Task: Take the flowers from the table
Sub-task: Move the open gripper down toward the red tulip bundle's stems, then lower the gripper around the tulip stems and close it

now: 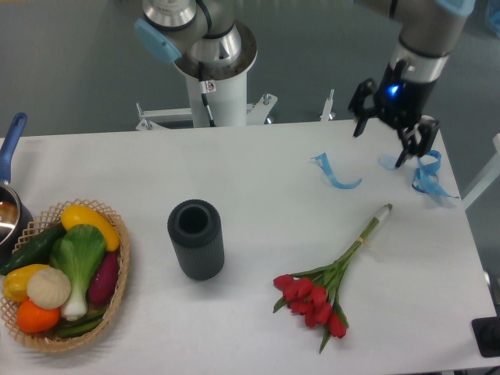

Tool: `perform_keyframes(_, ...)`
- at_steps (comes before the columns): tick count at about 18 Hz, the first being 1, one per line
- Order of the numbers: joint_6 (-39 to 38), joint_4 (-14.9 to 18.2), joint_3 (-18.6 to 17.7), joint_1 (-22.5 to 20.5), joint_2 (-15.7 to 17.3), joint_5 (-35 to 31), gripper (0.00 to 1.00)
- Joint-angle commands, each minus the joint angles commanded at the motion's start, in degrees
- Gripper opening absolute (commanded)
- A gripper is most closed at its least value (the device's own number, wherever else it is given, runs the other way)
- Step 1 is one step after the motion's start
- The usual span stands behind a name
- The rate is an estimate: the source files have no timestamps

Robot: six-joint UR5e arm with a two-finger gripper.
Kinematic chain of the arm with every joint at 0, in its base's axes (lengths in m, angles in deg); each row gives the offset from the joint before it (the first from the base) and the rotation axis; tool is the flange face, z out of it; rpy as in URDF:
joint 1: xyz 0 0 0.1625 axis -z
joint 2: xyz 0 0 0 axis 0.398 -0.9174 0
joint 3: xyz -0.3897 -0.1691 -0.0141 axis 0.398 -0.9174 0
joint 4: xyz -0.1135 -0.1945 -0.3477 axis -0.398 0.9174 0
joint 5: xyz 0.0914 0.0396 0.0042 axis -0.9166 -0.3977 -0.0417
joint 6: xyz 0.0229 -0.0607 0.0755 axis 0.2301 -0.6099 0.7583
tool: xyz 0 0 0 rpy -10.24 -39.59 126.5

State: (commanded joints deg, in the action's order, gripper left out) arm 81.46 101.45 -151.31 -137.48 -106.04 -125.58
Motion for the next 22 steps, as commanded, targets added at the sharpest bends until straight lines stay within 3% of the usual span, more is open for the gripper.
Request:
perform_keyframes(2, -4.56, -5.37, -0.62, 2.02, -2.37, 0.09, 1.0)
perform_keyframes(9, -8.19, -13.73, -0.53, 4.57, -9.58, -0.09, 1.0)
perform_keyframes(15, -8.89, -14.89, -0.36, 4.84, -13.89, -0.09, 1.0)
perform_keyframes(22, -10.56, -20.51, -0.27, 5.63, -18.99, -0.35, 1.0)
